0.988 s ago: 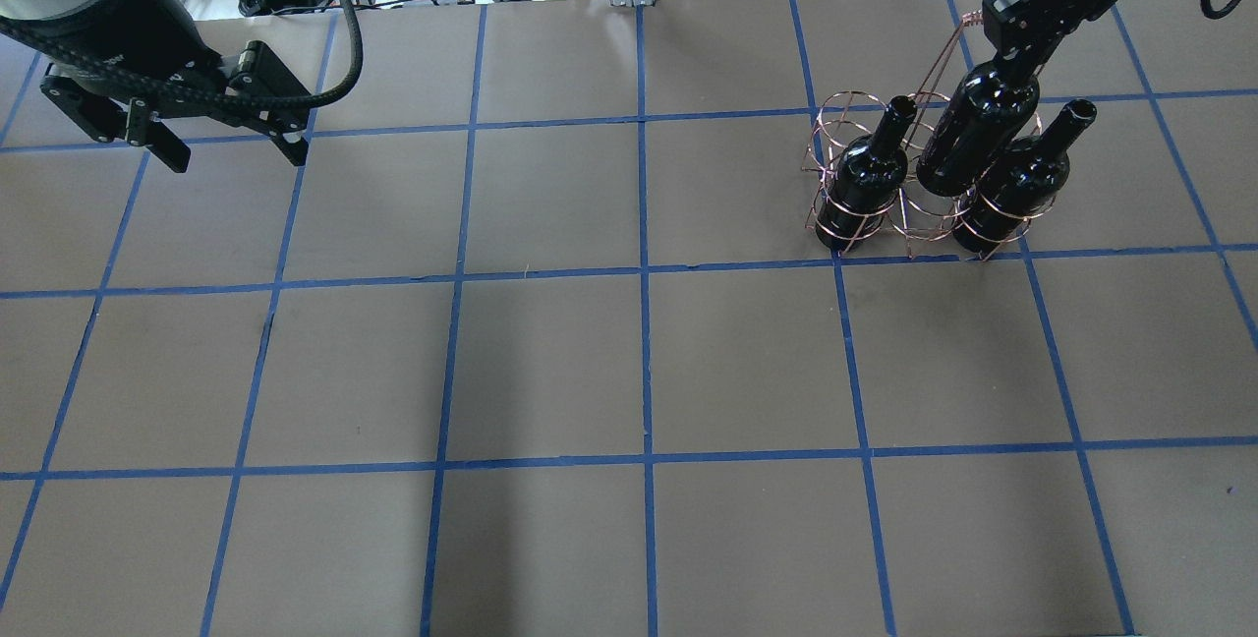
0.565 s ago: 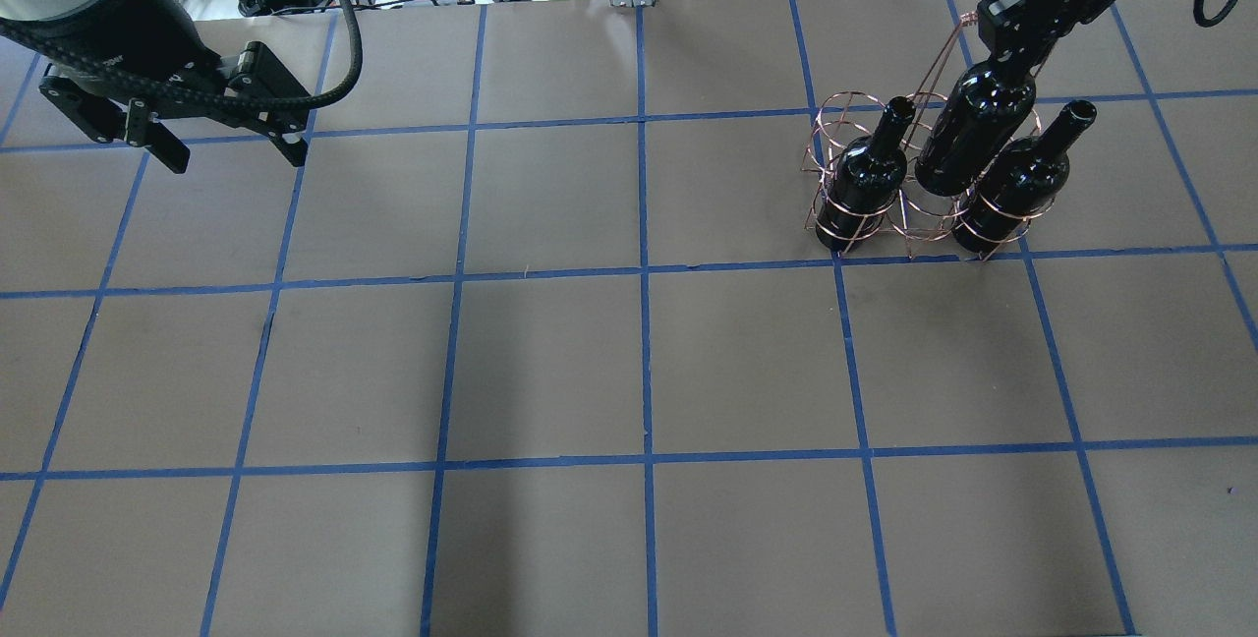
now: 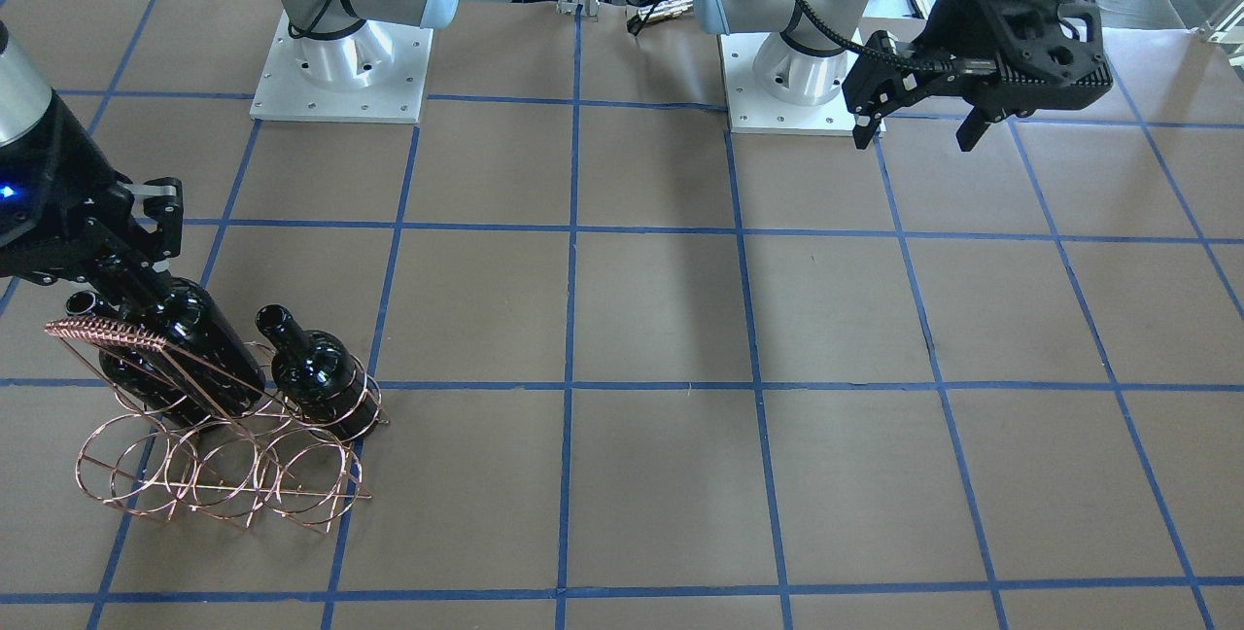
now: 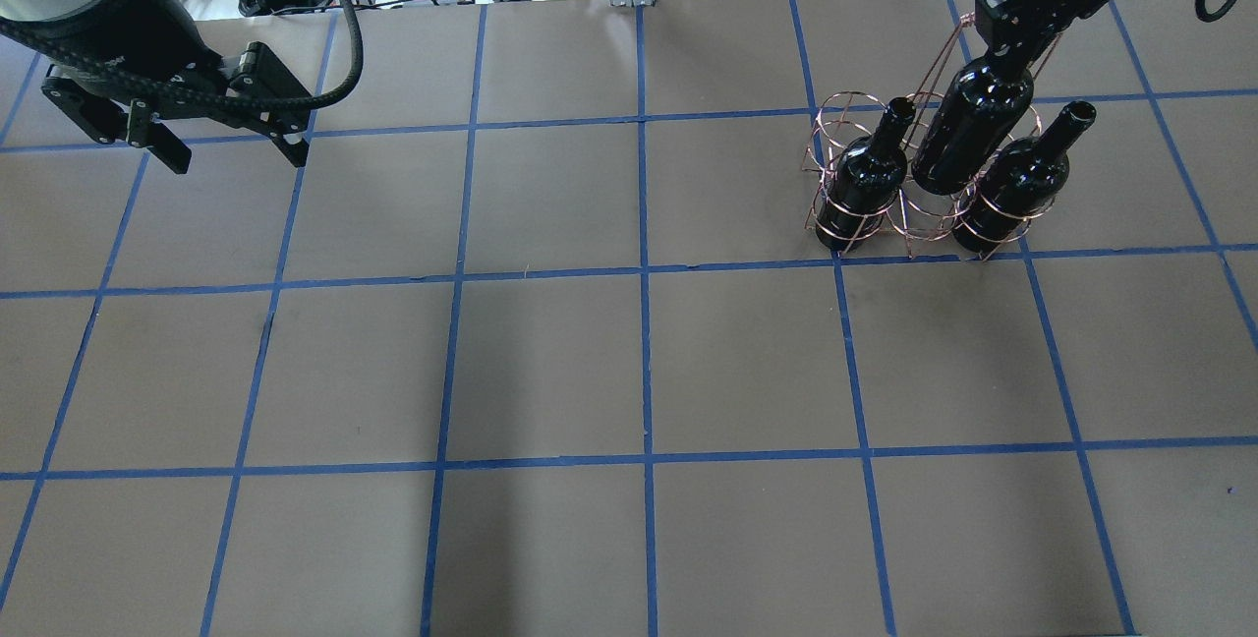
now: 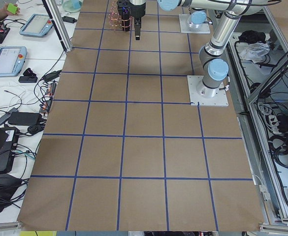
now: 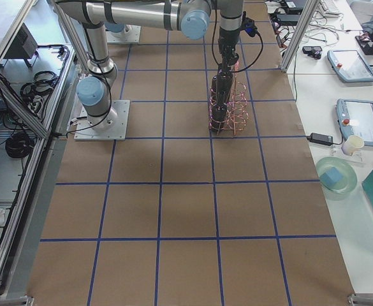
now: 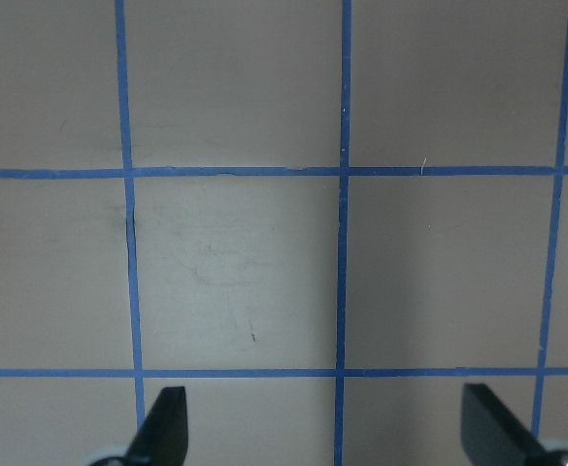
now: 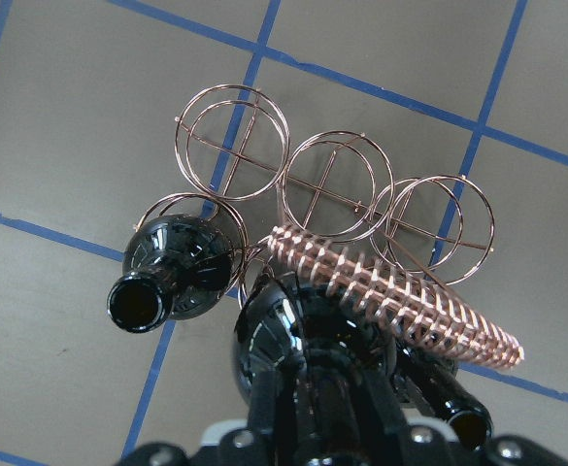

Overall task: Place wine into wine basket
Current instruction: 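Lower the bottle with the right gripper into the empty rack slot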

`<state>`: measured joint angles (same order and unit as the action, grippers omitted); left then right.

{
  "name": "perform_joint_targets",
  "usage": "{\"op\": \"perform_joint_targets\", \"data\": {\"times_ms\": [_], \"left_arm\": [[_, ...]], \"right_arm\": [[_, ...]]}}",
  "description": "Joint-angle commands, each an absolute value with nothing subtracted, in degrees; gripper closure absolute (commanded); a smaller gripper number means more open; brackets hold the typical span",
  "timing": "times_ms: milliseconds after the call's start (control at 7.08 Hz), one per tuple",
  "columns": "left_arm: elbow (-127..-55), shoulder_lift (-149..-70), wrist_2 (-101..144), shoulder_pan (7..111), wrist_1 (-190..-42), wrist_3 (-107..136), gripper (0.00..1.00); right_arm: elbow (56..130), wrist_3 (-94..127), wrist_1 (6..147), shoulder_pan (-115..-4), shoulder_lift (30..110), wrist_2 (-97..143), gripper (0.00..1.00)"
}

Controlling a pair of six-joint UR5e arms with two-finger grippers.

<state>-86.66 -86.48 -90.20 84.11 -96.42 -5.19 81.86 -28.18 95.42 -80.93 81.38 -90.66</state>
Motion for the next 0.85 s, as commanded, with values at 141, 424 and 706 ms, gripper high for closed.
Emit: {"op": "perform_joint_targets", "data": {"times_ms": [141,424,706], "left_arm": [[-86.7,-86.5,-90.3,84.1,-96.4,-5.2,0.00],[-86.7,-86.5,-90.2,84.1,-96.4,-5.2,0.00],[-86.7,-86.5,-90.2,84.1,-96.4,-5.2,0.00]], "right_arm": [[82.4,-28.7,94.5,-81.0,81.3,-91.0,0.89],[82.5,-29.7,95.4,-80.8,80.3,-90.5,0.90],[83.6,-30.0,96.3,-80.8,78.3,-90.4,0.89]]}}
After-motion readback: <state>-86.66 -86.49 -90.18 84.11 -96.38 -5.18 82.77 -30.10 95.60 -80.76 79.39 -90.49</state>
